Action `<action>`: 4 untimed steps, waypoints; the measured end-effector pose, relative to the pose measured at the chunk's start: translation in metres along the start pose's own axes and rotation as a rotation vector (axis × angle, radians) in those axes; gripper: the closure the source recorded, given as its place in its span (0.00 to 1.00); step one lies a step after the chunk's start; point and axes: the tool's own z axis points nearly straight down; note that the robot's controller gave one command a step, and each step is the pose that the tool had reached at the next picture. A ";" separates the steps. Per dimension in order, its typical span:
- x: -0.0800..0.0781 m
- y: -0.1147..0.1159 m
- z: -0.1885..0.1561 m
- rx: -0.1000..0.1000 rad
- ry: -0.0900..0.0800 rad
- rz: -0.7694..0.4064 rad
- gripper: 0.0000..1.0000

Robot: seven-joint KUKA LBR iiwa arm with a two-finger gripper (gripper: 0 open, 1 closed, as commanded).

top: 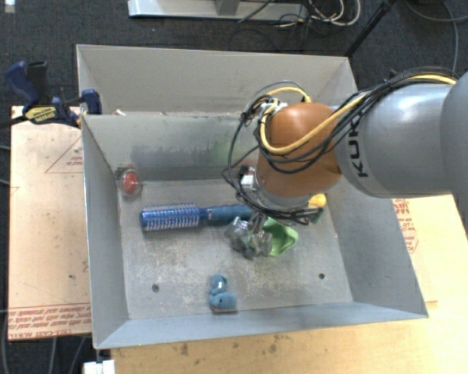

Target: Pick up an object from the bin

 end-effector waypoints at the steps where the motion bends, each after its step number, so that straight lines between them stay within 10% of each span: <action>1: 0.000 0.000 0.000 0.000 -0.001 0.000 0.00; 2: -0.031 -0.045 -0.032 0.004 -0.002 -0.328 0.00; 3: -0.031 -0.045 -0.031 0.001 -0.001 -0.328 1.00; 4: -0.042 -0.056 -0.106 0.009 -0.005 -0.312 1.00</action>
Offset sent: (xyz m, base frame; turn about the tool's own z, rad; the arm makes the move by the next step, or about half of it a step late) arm 0.0000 0.0000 0.0000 0.0000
